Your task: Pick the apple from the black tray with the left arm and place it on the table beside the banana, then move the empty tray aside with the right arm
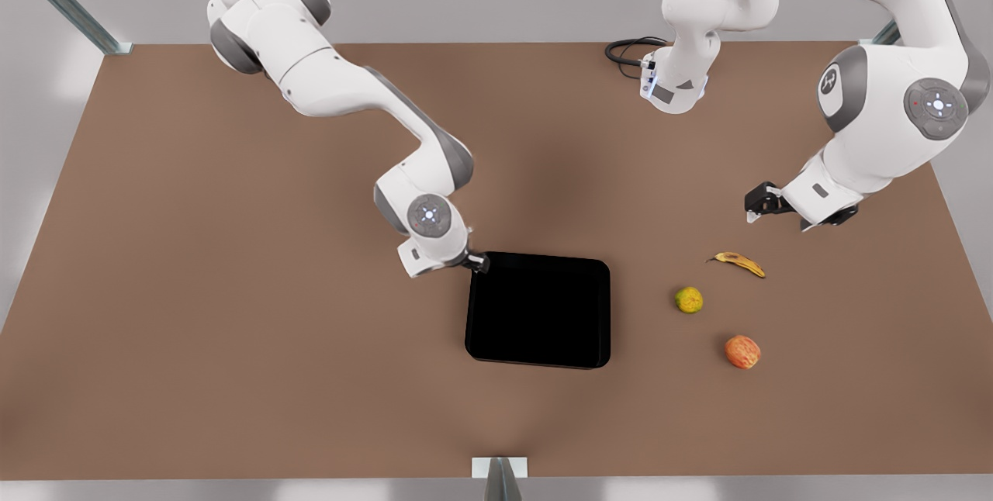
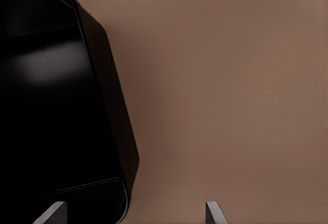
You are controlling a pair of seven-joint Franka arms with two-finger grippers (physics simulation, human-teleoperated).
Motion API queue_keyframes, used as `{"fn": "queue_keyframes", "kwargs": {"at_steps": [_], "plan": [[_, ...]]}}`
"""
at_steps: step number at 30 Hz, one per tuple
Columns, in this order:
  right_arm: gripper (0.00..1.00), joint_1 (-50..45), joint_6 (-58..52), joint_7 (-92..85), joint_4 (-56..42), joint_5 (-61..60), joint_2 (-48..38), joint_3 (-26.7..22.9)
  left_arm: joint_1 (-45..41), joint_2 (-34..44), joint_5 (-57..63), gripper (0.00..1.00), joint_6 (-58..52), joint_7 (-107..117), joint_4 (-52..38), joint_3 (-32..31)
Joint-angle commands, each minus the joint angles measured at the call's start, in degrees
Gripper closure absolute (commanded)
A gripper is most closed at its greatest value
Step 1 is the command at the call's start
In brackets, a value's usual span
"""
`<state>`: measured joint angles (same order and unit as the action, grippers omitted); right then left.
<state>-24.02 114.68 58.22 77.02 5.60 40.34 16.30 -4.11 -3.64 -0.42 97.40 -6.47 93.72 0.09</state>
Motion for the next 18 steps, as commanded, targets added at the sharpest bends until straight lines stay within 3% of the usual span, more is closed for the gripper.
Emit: {"fn": "queue_keyframes", "kwargs": {"at_steps": [1,18], "plan": [[0.0,0.5,2.5,1.3,-0.1,1.3,-0.1,-0.5,0.1,0.0,0.1,0.0,0.0,-0.6,0.1,0.0],[0.0,-1.2,2.9,-5.8,-11.0,4.0,8.7,0.1,0.2,0.5,0.1,0.0,-1.8,-0.5,-0.7,0.0]]}}
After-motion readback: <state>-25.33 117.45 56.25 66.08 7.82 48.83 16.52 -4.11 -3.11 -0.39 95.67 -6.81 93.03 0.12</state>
